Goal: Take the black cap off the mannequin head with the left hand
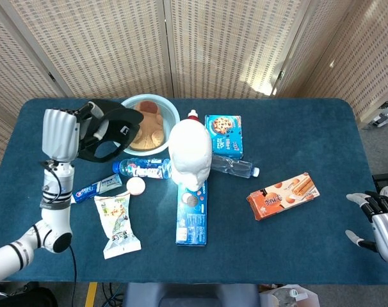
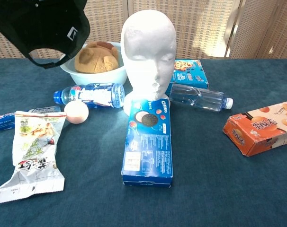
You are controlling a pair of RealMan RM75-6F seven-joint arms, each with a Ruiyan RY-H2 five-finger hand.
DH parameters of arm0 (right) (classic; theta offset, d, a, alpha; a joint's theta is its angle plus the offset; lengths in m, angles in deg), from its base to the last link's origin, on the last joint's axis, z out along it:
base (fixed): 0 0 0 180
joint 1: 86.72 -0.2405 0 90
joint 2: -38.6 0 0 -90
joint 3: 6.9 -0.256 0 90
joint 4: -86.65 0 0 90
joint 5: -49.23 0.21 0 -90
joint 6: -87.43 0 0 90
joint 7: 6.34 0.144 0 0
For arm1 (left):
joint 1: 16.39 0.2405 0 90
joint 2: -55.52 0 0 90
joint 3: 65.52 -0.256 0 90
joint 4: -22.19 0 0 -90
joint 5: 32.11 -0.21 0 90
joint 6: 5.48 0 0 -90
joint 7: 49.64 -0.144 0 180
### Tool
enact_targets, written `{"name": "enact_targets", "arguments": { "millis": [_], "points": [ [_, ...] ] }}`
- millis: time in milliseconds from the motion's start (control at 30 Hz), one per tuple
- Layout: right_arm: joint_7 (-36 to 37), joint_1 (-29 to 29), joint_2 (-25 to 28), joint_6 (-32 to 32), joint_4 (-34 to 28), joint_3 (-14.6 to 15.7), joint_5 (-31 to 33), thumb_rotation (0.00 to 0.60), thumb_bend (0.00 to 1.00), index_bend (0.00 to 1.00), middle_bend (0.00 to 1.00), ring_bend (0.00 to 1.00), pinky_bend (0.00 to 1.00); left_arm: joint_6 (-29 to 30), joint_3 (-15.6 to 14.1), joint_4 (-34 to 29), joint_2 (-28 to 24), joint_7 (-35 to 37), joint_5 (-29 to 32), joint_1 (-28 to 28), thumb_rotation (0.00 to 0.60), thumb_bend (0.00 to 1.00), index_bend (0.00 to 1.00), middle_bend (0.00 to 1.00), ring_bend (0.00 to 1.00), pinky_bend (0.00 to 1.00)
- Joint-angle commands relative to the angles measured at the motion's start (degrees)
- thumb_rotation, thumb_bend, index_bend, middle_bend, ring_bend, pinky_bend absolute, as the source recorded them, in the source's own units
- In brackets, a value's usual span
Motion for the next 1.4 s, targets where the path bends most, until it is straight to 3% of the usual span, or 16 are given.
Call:
{"name": "enact_targets", "arguments": {
  "millis": [33, 500, 767, 1400],
  "points": [
    [-0.1, -0.1, 0.0, -0.1, -0.1, 0.0, -0.1, 0.600, 0.11, 0.28, 0.27, 0.16, 0.24, 2.2, -2.4, -0.8, -2.1, 2.1, -2.2, 2.8, 0.600, 0.41, 0.60, 1.00, 1.00, 1.00],
    [-1.1, -0.4, 0.1, -0.3, -1.1, 0.1, -0.3, 0.600, 0.11, 0.28, 0.27, 0.16, 0.24, 5.1, -8.7, 2.8, -7.1, 6.3, -4.6, 10.1, 0.600, 0.41, 0.61, 1.00, 1.00, 1.00],
    [-1.6, -0.4, 0.2, -0.1, -1.6, 0.2, -0.6, 0.600, 0.11, 0.28, 0.27, 0.16, 0.24, 4.9, -10.9, 7.8, -4.3, 9.0, -6.2, 10.3, 0.600, 0.41, 0.61, 1.00, 1.00, 1.00],
    [-2.0, 0.7, 0.5, 1.4, -2.3, 0.6, -0.8, 0.600, 0.11, 0.28, 0.27, 0.16, 0.24, 0.7, -18.9, 33.3, 7.4, 18.0, -9.5, 10.7, 0.600, 0.38, 0.61, 1.00, 1.00, 1.00]
  ]
}}
